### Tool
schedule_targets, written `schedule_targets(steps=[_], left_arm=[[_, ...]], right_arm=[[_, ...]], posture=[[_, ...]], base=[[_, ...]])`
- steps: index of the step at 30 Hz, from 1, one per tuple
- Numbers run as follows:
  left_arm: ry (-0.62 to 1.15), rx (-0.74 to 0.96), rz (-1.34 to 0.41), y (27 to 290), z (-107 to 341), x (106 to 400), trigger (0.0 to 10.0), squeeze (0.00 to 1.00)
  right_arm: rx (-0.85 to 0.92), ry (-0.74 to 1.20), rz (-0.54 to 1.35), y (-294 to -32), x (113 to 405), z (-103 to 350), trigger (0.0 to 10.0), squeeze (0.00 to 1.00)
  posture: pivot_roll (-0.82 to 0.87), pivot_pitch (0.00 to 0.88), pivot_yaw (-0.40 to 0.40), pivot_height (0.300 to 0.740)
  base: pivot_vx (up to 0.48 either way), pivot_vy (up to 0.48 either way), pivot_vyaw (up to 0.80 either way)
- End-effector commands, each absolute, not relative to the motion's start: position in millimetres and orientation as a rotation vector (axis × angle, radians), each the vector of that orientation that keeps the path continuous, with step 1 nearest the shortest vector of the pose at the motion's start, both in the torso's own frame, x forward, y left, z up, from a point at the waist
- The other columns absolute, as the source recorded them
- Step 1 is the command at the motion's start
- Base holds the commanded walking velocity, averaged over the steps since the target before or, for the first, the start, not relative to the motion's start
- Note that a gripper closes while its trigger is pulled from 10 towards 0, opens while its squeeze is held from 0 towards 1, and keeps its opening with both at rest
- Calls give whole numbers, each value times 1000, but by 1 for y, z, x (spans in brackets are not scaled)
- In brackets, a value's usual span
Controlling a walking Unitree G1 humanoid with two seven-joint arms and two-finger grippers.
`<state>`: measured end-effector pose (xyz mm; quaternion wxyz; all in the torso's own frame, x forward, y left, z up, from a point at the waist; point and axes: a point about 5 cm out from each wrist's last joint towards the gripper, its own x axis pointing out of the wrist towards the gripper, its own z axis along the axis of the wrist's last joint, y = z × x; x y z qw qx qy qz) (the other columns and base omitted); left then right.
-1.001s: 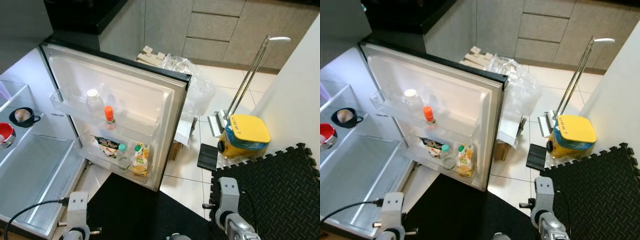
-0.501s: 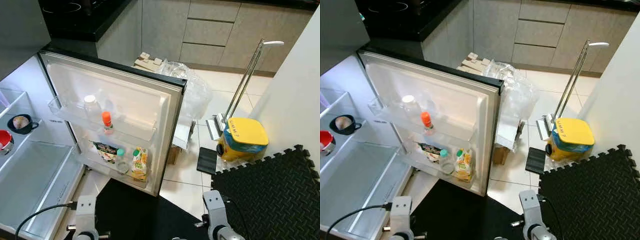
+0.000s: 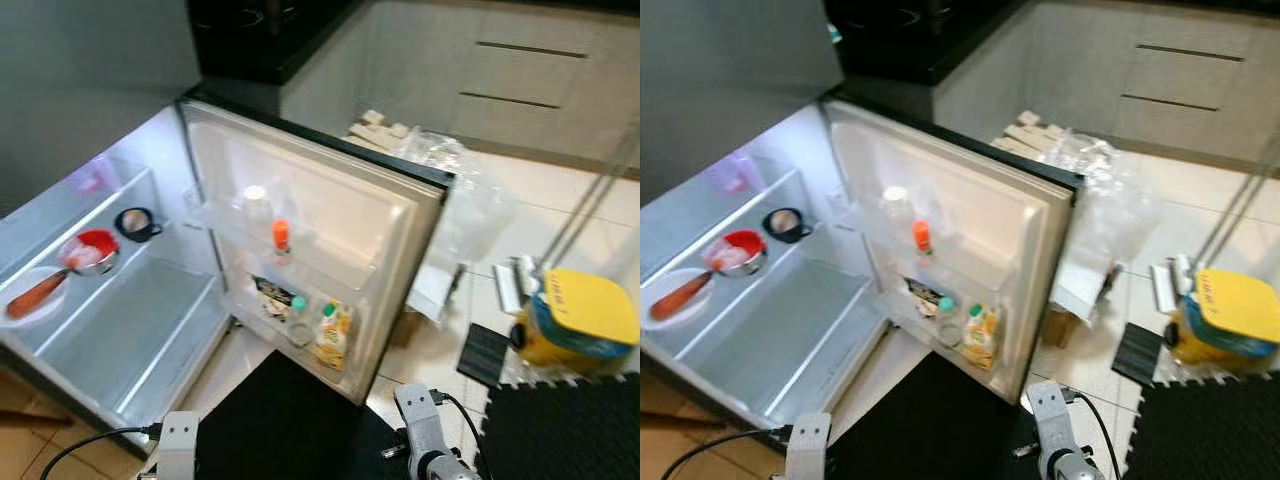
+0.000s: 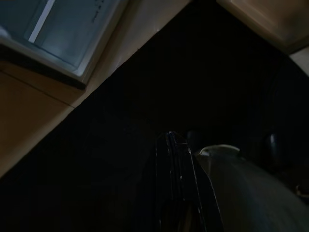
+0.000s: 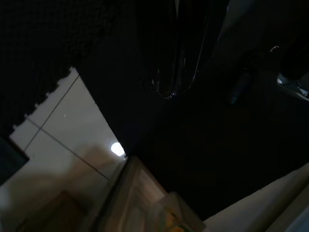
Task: Restocking fridge
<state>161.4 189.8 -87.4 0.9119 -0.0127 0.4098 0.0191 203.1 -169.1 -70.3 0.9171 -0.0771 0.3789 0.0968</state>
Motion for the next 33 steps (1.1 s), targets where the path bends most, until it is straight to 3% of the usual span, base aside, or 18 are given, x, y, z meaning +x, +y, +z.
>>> schedule_targets(steps=[1, 10, 22, 29, 33], left_arm=[[852, -33, 39, 188, -89, 159, 10000, 0], [864, -27, 30, 193, -89, 157, 10000, 0], [884, -22, 66, 228, -88, 143, 10000, 0], [882, -32, 58, 225, -88, 143, 10000, 0], [879, -45, 31, 195, -91, 151, 10000, 0]], right_arm=[[-154, 794, 196, -168, 197, -74, 10000, 0], [-165, 796, 188, -171, 195, -74, 10000, 0], [-178, 786, 198, -171, 198, -73, 10000, 0], [-124, 784, 141, -174, 199, -72, 10000, 0], [-131, 784, 147, -175, 199, -72, 10000, 0]], posture=[[-76, 95, -16, 740], [-81, 84, -14, 740], [-80, 79, -14, 740], [-82, 81, -12, 740], [-86, 88, -13, 740]], base=[[0, 0, 800], [0, 0, 758], [0, 0, 800], [0, 0, 343], [0, 0, 0]])
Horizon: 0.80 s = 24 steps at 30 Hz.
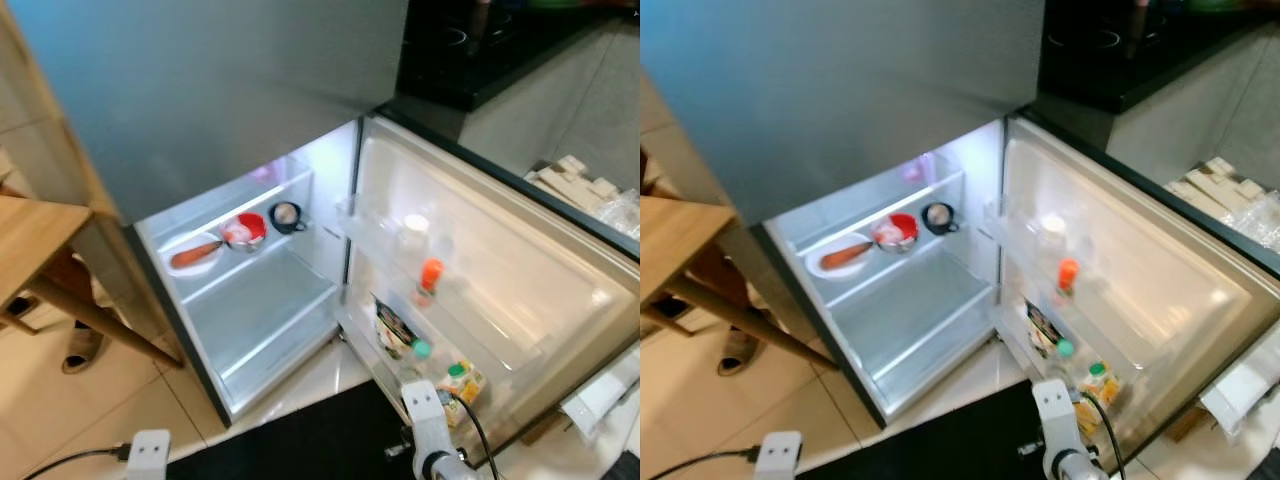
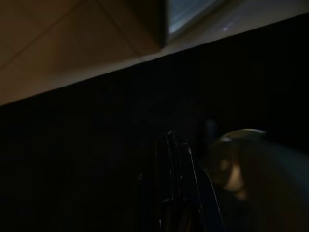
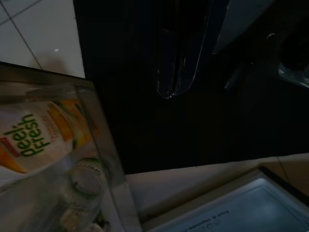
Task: Restocking fridge
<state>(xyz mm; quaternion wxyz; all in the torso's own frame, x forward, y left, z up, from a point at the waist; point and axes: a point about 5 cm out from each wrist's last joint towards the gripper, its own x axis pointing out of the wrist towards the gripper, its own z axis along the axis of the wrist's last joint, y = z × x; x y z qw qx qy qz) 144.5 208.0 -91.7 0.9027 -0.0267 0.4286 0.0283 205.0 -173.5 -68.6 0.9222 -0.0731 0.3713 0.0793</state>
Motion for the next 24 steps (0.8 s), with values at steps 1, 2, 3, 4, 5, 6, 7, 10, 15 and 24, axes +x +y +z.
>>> schedule_targets(steps=[1, 2, 3, 4, 5, 6, 7, 10, 15, 24], left_arm=[[879, -45, 31, 195, -91, 151, 10000, 0], [879, -47, 29, 193, -92, 152, 10000, 0], [877, -54, 29, 191, -92, 153, 10000, 0], [875, -58, 21, 184, -92, 155, 10000, 0], [875, -58, 21, 184, -92, 155, 10000, 0], [874, -61, 17, 180, -92, 156, 10000, 0], [875, -61, 12, 176, -92, 157, 10000, 0], [868, -66, 7, 168, -91, 162, 10000, 0], [850, -65, 4, 161, -87, 173, 10000, 0], [837, -48, 18, 181, -85, 172, 10000, 0]], right_arm=[[-131, 784, 147, -175, 199, -72, 10000, 0], [-130, 785, 146, -176, 199, -72, 10000, 0], [-130, 786, 145, -176, 199, -72, 10000, 0], [-125, 792, 142, -176, 198, -73, 10000, 0], [-125, 792, 142, -176, 198, -73, 10000, 0], [-122, 795, 142, -176, 198, -73, 10000, 0], [-121, 798, 147, -176, 198, -73, 10000, 0], [-123, 804, 159, -175, 197, -74, 10000, 0], [-130, 800, 165, -173, 199, -73, 10000, 0], [-135, 798, 169, -172, 200, -73, 10000, 0]], posture=[[-86, 88, -13, 740], [-86, 88, -13, 740], [-86, 88, -13, 740], [-86, 89, -15, 740], [-86, 89, -15, 740], [-85, 89, -17, 740], [-84, 90, -18, 740], [-81, 88, -22, 740], [-76, 91, -25, 740], [-73, 93, -24, 740]], base=[[0, 0, 0], [0, 0, 0], [0, 0, 0], [0, 0, 0], [0, 0, 0], [0, 0, 0], [0, 0, 0], [0, 0, 0], [-100, 0, 0], [-255, 0, 0]])
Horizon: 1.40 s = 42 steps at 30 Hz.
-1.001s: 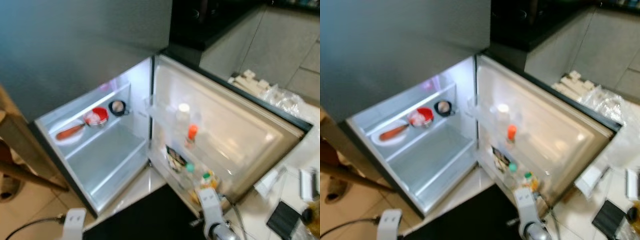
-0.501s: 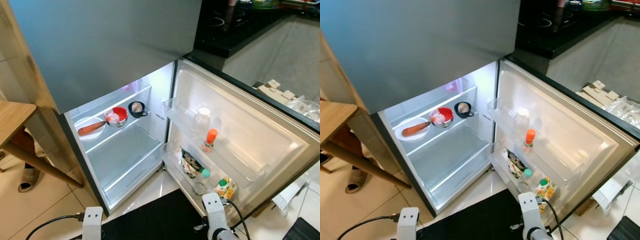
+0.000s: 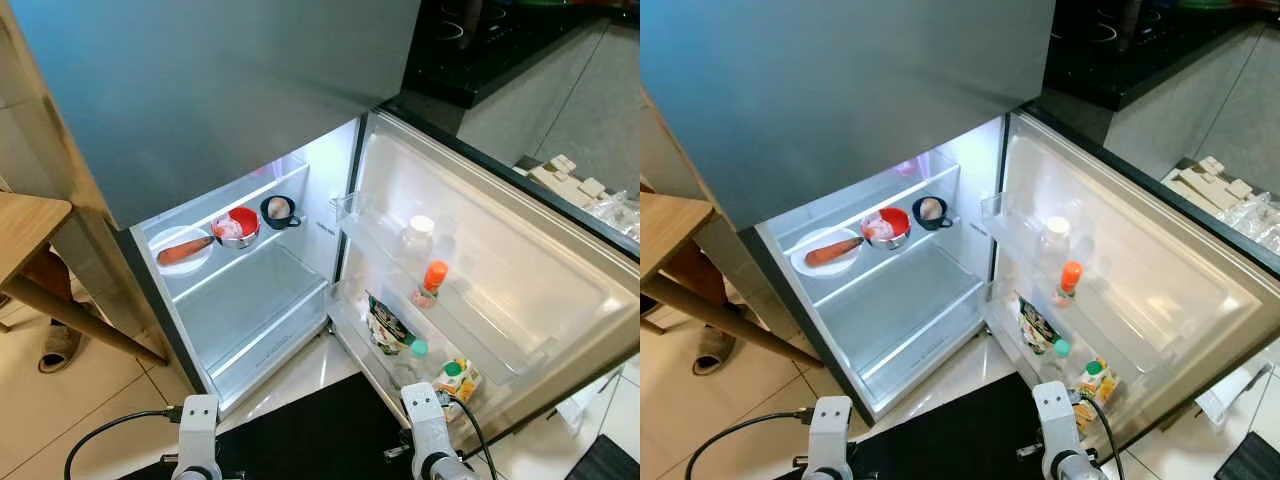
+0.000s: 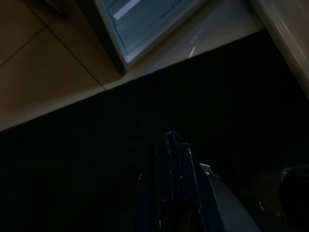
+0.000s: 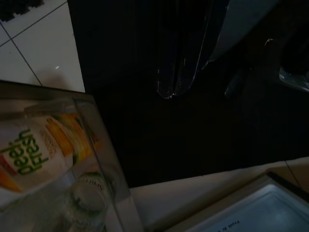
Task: Restocking fridge
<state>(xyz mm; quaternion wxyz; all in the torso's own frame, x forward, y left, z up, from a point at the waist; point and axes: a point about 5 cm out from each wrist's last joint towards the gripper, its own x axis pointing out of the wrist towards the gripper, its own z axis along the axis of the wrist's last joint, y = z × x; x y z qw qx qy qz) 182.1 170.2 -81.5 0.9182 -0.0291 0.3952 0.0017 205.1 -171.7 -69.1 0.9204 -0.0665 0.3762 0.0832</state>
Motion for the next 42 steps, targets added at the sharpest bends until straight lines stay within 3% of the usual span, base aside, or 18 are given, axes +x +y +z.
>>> schedule_targets(steps=[1, 9, 14, 20, 26, 42], left_arm=[[837, -46, 20, 185, -85, 171, 10000, 0], [852, -43, 54, 220, -85, 155, 10000, 0], [860, -47, 57, 218, -86, 153, 10000, 0], [869, -56, 42, 195, -91, 151, 10000, 0], [881, -62, 47, 187, -93, 149, 10000, 0], [863, -71, 83, 212, -87, 155, 10000, 0]], right_arm=[[-136, 799, 170, -172, 199, -73, 10000, 0], [-140, 805, 173, -172, 198, -74, 10000, 0], [-141, 805, 173, -173, 198, -74, 10000, 0], [-141, 801, 175, -172, 199, -73, 10000, 0], [-142, 799, 178, -171, 200, -72, 10000, 0], [-147, 798, 180, -171, 201, -72, 10000, 0]], posture=[[-73, 92, -24, 740], [-73, 95, -25, 740], [-74, 95, -26, 740], [-74, 96, -27, 740], [-73, 97, -27, 740], [-78, 100, -27, 740]], base=[[-274, 0, 0], [-347, 0, 0], [-379, 0, 0], [-363, 0, 0], [0, 0, 0], [0, -96, 0]])
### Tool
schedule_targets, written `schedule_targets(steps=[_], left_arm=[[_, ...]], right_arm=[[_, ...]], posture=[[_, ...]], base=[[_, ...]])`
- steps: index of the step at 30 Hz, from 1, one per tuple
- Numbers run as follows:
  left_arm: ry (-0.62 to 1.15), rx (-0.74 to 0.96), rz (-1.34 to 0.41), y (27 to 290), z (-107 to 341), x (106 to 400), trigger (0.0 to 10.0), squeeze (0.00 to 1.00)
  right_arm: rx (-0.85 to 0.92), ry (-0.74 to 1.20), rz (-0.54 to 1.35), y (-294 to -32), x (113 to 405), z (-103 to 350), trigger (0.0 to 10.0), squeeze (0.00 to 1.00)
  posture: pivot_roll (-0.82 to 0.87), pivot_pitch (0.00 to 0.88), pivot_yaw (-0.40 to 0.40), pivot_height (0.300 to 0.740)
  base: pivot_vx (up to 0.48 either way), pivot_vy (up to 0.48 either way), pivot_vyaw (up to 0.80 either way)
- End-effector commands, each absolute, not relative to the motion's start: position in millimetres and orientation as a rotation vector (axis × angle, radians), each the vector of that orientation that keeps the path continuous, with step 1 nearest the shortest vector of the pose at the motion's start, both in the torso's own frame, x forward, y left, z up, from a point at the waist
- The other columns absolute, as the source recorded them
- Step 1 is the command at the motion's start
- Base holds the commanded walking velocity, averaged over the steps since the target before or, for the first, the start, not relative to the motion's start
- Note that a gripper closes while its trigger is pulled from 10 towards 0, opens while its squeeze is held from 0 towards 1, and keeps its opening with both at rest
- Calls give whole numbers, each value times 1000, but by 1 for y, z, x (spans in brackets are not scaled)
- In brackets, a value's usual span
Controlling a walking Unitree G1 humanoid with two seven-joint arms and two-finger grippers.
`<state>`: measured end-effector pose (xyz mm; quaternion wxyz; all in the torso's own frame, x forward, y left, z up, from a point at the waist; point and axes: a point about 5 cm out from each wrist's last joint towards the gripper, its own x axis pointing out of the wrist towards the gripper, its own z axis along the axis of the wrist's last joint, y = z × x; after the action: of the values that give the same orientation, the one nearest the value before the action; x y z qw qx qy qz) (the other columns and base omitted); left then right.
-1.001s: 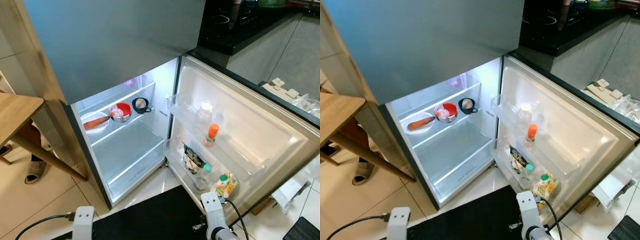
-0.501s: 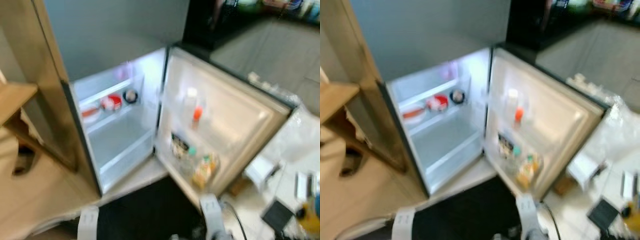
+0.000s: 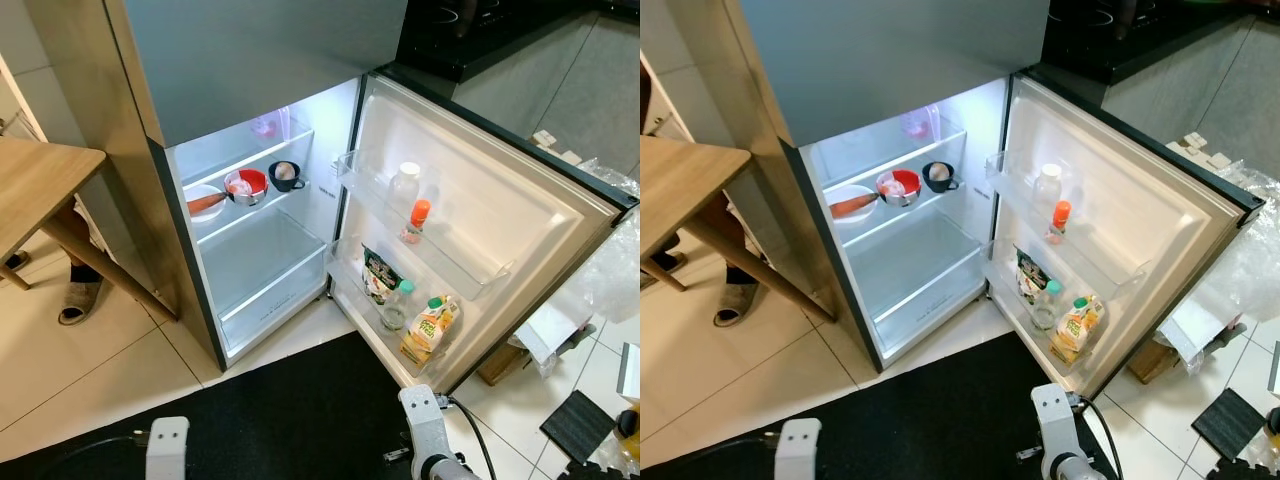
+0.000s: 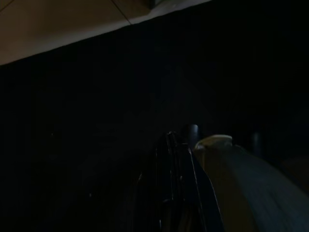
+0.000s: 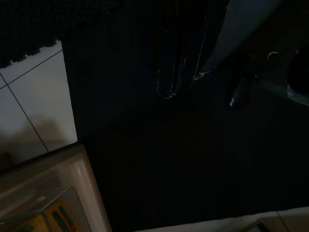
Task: Restocking fridge
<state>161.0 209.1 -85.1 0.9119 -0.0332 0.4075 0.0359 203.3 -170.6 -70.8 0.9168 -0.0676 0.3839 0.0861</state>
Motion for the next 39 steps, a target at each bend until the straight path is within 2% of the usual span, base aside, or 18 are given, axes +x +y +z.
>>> schedule_targets(steps=[1, 8, 18, 32, 37, 39], left_arm=[[863, -71, 83, 212, -87, 155, 10000, 0], [865, -81, 81, 204, -87, 160, 10000, 0], [868, -81, 90, 206, -88, 159, 10000, 0], [790, -69, 96, 208, -83, 163, 10000, 0], [687, -17, -32, 202, -74, 174, 10000, 0], [584, -30, -196, 187, -65, 181, 10000, 0]], right_arm=[[-147, 798, 180, -171, 201, -72, 10000, 0], [-156, 797, 180, -173, 201, -72, 10000, 0], [-161, 795, 181, -173, 202, -71, 10000, 0], [-157, 764, 151, -179, 211, -65, 10000, 0], [-145, 706, 43, -203, 231, -50, 10000, 0], [-150, 665, -31, -220, 244, -38, 10000, 0]], posture=[[-78, 100, -27, 740], [-81, 92, -31, 740], [-82, 83, -33, 740], [-82, 75, -35, 740], [-89, 79, -31, 740], [-92, 80, -32, 740]], base=[[0, -480, 0], [0, -480, 0], [0, -449, 0], [0, 0, 0], [0, 0, 0], [0, 0, 0]])
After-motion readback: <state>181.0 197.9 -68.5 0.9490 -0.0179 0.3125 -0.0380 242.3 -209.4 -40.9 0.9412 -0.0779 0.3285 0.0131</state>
